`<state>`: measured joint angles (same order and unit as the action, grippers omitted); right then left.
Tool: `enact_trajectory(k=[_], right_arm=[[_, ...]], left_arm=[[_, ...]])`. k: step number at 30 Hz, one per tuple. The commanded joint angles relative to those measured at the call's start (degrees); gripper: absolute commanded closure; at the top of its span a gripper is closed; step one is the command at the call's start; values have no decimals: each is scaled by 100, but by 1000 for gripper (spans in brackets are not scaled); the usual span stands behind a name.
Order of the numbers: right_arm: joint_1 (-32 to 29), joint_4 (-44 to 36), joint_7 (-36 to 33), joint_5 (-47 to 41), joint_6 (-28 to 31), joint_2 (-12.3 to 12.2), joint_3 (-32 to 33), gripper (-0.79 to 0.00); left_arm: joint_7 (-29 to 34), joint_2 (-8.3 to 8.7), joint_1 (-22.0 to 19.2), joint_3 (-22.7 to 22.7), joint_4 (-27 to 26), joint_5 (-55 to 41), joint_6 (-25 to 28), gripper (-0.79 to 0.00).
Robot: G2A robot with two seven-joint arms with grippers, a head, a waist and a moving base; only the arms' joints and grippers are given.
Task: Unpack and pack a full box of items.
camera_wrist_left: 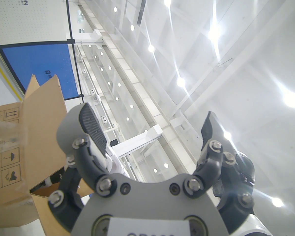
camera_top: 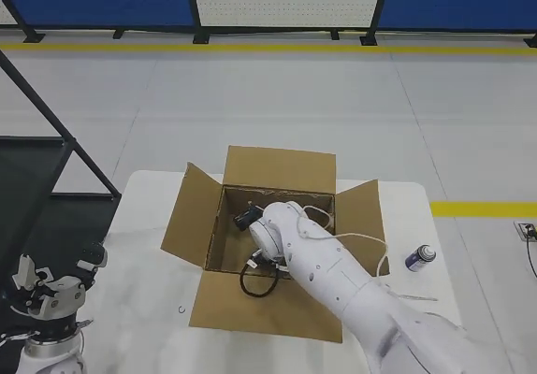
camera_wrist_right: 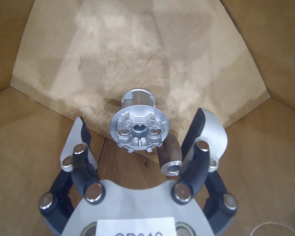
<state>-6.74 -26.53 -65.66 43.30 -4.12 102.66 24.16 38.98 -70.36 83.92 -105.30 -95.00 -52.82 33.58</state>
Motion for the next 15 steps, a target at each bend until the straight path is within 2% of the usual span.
enact_trajectory(k=[1,2,9,15], right_arm=[[17,138,12,-7,-70,67,4,-28],[22,200,31,-43,-23,94,20,0],[128,506,201,-41,16,232,82,0],[241,498,453,-53,-97,181,265,0]], left_arm=[[0,0,0,0,0,0,0,-785],[0,0,0,0,0,0,0,-785],[0,0,0,0,0,0,0,-785],[0,0,0,0,0,0,0,-785]])
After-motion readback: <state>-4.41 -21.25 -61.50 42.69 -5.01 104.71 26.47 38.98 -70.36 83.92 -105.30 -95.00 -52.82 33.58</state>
